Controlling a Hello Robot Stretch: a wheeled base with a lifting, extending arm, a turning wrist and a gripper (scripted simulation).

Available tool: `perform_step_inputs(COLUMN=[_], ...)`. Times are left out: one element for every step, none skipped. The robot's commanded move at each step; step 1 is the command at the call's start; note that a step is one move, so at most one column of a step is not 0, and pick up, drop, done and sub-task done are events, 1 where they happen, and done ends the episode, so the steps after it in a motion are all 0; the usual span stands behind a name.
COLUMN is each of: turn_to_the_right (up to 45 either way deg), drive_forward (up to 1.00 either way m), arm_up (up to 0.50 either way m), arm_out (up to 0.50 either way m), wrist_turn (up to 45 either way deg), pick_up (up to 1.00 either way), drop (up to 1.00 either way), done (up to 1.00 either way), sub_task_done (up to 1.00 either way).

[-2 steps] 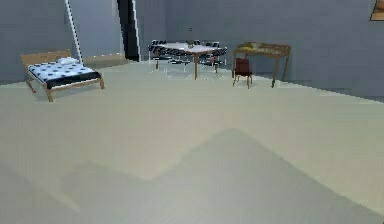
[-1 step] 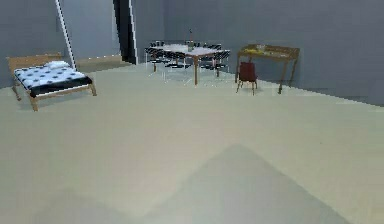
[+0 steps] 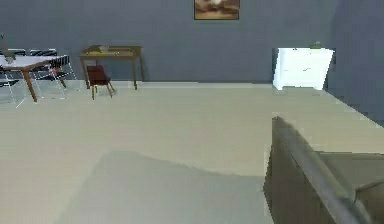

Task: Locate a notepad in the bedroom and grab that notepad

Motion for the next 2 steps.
perform_step_inputs(turn_to_the_right=[3.0, -45.0], drive_forward=[0.0, 0.0], arm_up=[0.0, 0.0], arm_out=[0.0, 0.0], wrist_turn=[0.0, 0.0], pick_up=[0.0, 0.0], drop=[0.0, 0.0], done=[0.0, 0.0], sub_task_done=[0.0, 0.0])
